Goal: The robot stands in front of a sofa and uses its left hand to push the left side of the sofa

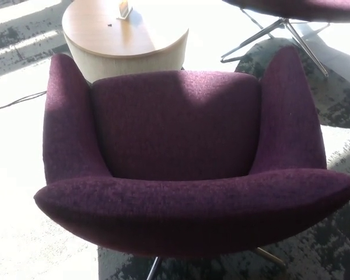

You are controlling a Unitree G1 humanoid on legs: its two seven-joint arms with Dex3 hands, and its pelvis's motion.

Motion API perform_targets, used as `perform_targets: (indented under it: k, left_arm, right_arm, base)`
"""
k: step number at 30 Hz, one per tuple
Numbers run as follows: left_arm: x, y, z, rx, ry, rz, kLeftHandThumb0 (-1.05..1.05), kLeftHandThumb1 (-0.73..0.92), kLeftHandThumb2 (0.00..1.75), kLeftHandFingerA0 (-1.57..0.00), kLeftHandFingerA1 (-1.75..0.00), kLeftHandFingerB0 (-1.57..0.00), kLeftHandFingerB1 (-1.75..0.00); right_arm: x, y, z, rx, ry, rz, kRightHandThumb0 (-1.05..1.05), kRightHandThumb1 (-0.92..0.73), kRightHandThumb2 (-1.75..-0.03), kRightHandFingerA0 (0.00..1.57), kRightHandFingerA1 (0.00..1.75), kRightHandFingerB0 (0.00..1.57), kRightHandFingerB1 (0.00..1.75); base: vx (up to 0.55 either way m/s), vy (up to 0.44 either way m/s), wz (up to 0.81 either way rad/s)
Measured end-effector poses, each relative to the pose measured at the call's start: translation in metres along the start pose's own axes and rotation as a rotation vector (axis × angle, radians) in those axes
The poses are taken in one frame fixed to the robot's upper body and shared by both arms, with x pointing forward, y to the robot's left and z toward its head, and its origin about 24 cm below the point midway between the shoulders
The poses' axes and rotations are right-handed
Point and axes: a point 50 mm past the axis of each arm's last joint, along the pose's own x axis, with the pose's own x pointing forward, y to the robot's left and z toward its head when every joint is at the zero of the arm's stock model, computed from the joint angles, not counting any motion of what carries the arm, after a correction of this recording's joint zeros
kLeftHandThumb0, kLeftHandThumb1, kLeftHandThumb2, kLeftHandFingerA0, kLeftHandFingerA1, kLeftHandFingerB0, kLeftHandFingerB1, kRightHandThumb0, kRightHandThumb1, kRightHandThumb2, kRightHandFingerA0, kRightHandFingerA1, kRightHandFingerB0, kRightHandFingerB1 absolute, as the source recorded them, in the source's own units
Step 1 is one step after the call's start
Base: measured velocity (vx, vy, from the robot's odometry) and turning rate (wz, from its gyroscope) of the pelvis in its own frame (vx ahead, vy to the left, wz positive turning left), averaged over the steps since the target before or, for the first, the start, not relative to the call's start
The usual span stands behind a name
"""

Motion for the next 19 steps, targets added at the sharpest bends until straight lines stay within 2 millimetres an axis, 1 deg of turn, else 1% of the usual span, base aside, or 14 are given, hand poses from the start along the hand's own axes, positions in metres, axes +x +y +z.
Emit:
perform_targets:
  k: [1, 2, 3, 4, 5, 8, 9, 10, 12, 13, 15, 16, 17, 19]
  left_arm:
    - [0.001, -0.002, -0.002, -0.004, 0.008, -0.005, -0.71, 0.62, 1.05, -0.1, -0.52, -0.02, -0.47]
    - [0.002, -0.004, -0.002, -0.006, 0.011, -0.009, -0.71, 0.62, 1.05, -0.1, -0.52, -0.02, -0.47]
    - [0.003, -0.005, -0.002, -0.005, 0.013, -0.016, -0.71, 0.62, 1.05, -0.1, -0.52, -0.02, -0.47]
    - [0.005, -0.008, -0.002, -0.004, 0.014, -0.024, -0.65, 0.91, 0.66, -0.18, -0.47, -0.11, -0.39]
    - [0.007, -0.01, -0.001, -0.005, 0.015, -0.031, -0.35, 0.64, 1.19, -0.1, -0.54, -0.04, -0.52]
    - [0.008, -0.013, -0.003, -0.004, 0.021, -0.039, -0.35, 0.64, 1.19, -0.1, -0.54, -0.02, -0.51]
    - [0.007, -0.013, -0.003, -0.002, 0.024, -0.04, -0.65, 0.9, 0.66, -0.18, -0.47, -0.11, -0.39]
    - [0.007, -0.014, -0.004, 0.0, 0.026, -0.041, -0.73, 0.62, 1.04, -0.12, -0.53, -0.02, -0.47]
    - [0.008, -0.014, -0.003, 0.003, 0.026, -0.045, -0.66, 0.9, 0.66, -0.18, -0.47, -0.1, -0.39]
    - [0.008, -0.015, -0.003, 0.004, 0.025, -0.047, -0.36, 0.61, 1.17, -0.12, -0.55, -0.05, -0.52]
    - [0.009, -0.016, -0.002, 0.009, 0.024, -0.052, -0.36, 0.61, 1.17, -0.12, -0.55, -0.05, -0.52]
    - [0.009, -0.017, -0.002, 0.014, 0.025, -0.056, -0.36, 0.59, 1.16, -0.13, -0.55, -0.06, -0.52]
    - [0.01, -0.017, -0.002, 0.021, 0.024, -0.06, -0.37, 0.56, 1.14, -0.14, -0.54, -0.06, -0.52]
    - [0.012, -0.02, 0.0, 0.041, 0.019, -0.067, -0.38, 0.55, 1.14, -0.14, -0.54, -0.06, -0.52]
  right_arm:
    - [-0.001, -0.002, -0.002, 0.005, 0.005, -0.004, -0.69, -0.88, -0.67, 0.61, 0.45, 0.48, 0.35]
    - [-0.001, -0.003, -0.002, 0.009, 0.005, -0.007, -0.71, -0.72, -1.07, 0.53, 0.57, 0.4, 0.5]
    - [-0.001, -0.004, -0.002, 0.007, 0.003, -0.009, -0.71, -0.72, -1.07, 0.53, 0.57, 0.4, 0.5]
    - [-0.001, -0.007, -0.001, 0.003, -0.002, -0.013, -0.71, -0.87, -0.68, 0.59, 0.42, 0.48, 0.35]
    - [0.0, -0.01, 0.0, 0.001, -0.007, -0.019, -0.7, -0.86, -0.67, 0.6, 0.43, 0.51, 0.35]
    - [-0.002, -0.014, -0.002, 0.006, -0.01, -0.027, -0.67, -0.85, -0.66, 0.6, 0.46, 0.49, 0.35]
    - [-0.003, -0.015, -0.004, 0.011, -0.008, -0.027, -0.67, -0.86, -0.67, 0.61, 0.47, 0.49, 0.36]
    - [-0.004, -0.015, -0.005, 0.018, -0.006, -0.027, -0.65, -0.88, -0.67, 0.61, 0.48, 0.5, 0.36]
    - [-0.004, -0.015, -0.004, 0.021, -0.013, -0.024, -0.66, -0.87, -0.67, 0.63, 0.48, 0.51, 0.36]
    - [-0.004, -0.015, -0.004, 0.02, -0.016, -0.023, -0.65, -0.87, -0.67, 0.6, 0.47, 0.47, 0.36]
    - [-0.003, -0.016, -0.003, 0.026, -0.022, -0.021, -0.65, -0.71, -1.06, 0.51, 0.59, 0.38, 0.51]
    - [-0.003, -0.015, -0.002, 0.026, -0.025, -0.018, -0.67, -0.88, -0.67, 0.59, 0.45, 0.47, 0.35]
    - [-0.003, -0.015, -0.002, 0.023, -0.029, -0.016, -0.66, -0.7, -1.05, 0.51, 0.58, 0.38, 0.5]
    - [-0.003, -0.015, 0.0, 0.022, -0.038, -0.012, -0.68, -0.87, -0.67, 0.59, 0.45, 0.45, 0.34]
  base:
    - [0.0, 0.0, 0.0]
    - [0.0, 0.0, 0.0]
    - [0.0, 0.0, 0.0]
    - [0.0, 0.0, 0.0]
    - [0.0, 0.0, 0.0]
    - [0.0, 0.0, 0.0]
    - [0.0, 0.0, 0.0]
    - [0.0, 0.0, 0.0]
    - [0.0, 0.0, 0.0]
    - [0.0, 0.0, 0.0]
    - [0.0, 0.0, 0.0]
    - [0.0, 0.0, 0.0]
    - [0.0, 0.0, 0.0]
    - [0.0, 0.0, 0.0]
